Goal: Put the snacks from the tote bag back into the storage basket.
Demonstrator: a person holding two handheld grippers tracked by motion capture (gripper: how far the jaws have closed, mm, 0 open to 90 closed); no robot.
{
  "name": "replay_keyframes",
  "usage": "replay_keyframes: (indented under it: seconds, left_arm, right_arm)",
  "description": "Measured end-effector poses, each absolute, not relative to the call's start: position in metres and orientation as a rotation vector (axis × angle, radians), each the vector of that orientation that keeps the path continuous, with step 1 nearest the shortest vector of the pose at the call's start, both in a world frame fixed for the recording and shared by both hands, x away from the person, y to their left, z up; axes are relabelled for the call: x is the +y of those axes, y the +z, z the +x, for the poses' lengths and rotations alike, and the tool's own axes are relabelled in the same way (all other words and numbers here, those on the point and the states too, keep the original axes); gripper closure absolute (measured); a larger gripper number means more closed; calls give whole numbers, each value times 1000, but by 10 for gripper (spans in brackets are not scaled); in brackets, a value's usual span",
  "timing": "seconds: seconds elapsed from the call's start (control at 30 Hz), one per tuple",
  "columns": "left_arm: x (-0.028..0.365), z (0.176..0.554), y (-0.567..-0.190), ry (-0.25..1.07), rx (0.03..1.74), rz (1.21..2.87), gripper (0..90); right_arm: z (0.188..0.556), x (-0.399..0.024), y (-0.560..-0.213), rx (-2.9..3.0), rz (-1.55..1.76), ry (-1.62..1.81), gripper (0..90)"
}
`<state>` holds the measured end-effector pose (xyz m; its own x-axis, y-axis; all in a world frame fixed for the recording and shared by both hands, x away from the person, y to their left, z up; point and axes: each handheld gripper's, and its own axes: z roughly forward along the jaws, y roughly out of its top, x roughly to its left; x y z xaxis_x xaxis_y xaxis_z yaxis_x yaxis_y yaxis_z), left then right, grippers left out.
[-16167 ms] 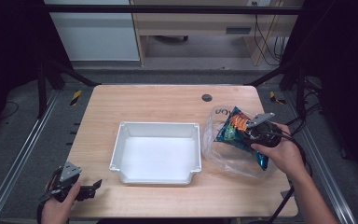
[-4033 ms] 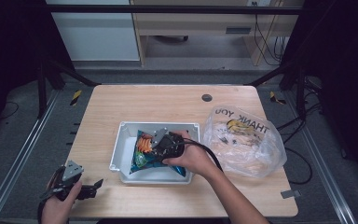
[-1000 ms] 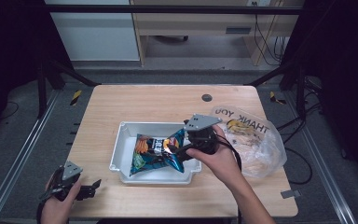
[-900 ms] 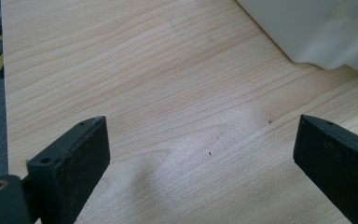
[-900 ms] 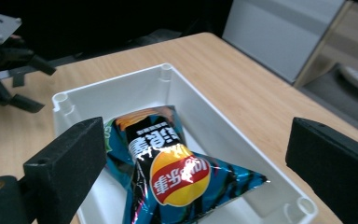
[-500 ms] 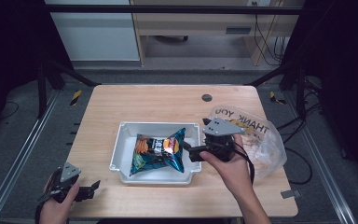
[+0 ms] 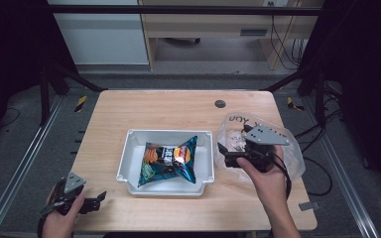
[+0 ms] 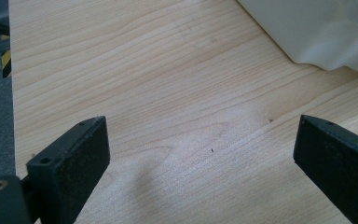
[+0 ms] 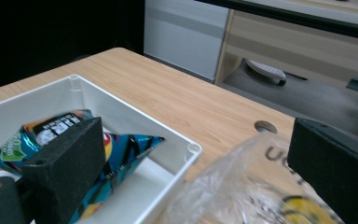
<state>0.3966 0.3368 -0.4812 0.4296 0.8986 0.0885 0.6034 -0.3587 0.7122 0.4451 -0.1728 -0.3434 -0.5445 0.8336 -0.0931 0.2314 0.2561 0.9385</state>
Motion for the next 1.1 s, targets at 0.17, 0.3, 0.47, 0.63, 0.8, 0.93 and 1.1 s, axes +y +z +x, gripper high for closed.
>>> replay_keyframes:
  seconds: [0.17, 0.3, 0.47, 0.63, 0.8, 0.93, 1.1]
  left_arm:
    - [337, 397, -481, 639, 1261, 2088, 32]
    - [337, 397, -481, 640, 1260, 2090, 32]
    - [336, 397, -482, 636, 1258, 2097, 32]
    - [336, 397, -482, 637, 1259, 2100, 32]
    - [336, 397, -482, 635, 1259, 2100, 32]
    - [336, 397, -482, 635, 1258, 2101, 32]
    - [336, 397, -482, 635, 1258, 2100, 32]
  right_arm:
    - [443, -191, -352, 1927, 1004, 1249, 46]
    - [440, -204, -360, 1925, 1029, 1220, 46]
    - [437, -219, -370, 1935, 1062, 1185, 47]
    - [433, -229, -381, 1954, 1084, 1158, 46]
    - [431, -235, -392, 1973, 1106, 1139, 46]
    - [430, -236, -398, 1989, 1110, 1128, 45]
    - [429, -235, -407, 2013, 1113, 1112, 46]
